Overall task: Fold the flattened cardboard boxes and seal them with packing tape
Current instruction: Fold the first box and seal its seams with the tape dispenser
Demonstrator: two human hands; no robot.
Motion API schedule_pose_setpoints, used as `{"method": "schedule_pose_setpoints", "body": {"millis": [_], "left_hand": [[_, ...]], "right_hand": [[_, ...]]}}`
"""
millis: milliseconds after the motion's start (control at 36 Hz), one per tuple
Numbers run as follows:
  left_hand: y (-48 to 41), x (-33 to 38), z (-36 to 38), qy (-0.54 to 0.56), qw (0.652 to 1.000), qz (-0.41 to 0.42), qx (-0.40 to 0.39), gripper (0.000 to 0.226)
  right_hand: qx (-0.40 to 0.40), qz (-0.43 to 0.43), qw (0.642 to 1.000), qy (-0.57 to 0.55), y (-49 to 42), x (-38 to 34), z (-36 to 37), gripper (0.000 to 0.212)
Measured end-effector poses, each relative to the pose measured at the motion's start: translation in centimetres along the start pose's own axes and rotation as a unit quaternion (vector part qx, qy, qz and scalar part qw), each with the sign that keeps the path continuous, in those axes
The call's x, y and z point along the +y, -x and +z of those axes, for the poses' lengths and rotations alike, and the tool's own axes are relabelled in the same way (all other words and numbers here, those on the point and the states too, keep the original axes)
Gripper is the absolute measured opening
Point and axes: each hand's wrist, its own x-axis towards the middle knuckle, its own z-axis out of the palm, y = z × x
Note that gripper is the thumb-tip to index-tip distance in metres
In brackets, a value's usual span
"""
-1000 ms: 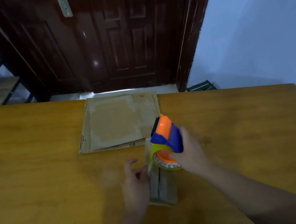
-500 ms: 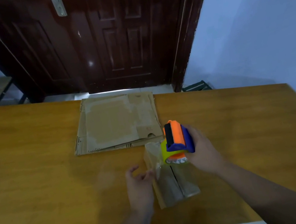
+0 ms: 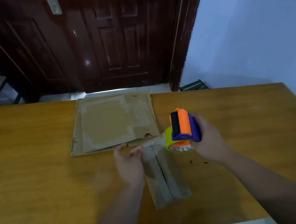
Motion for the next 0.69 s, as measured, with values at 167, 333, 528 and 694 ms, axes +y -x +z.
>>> {"method": "schedule_pose_setpoints", "body": {"millis": [167,333,528,694], "left_hand": [[-1.7,-0.3,0.6,-0.114,0.993,0.03,-0.026,0.042],[-2.4,-1.7,0.5,-0.102,0.994,0.009,-0.032,0.038],[-3.3,-0.8,0.6,-0.077,0.996,0.04,-0.036,0.036],[-4.6,0.3,-0.1,-0.066,0.997,0.042,-0.03,0.036]], "right_hand": [[-0.004,-0.009,0.997,0.077,-1.6,0.0,-0.1,0.054],[-0.011,0.008,0.995,0.103,-2.2,0.6,1.0,0.054],[0.007,0.014,0.996,0.09,-2.4,0.1,1.0,0.055],[0.013,0.019,0.998,0.06,-3.1,-1.0,1.8,0.059]]}}
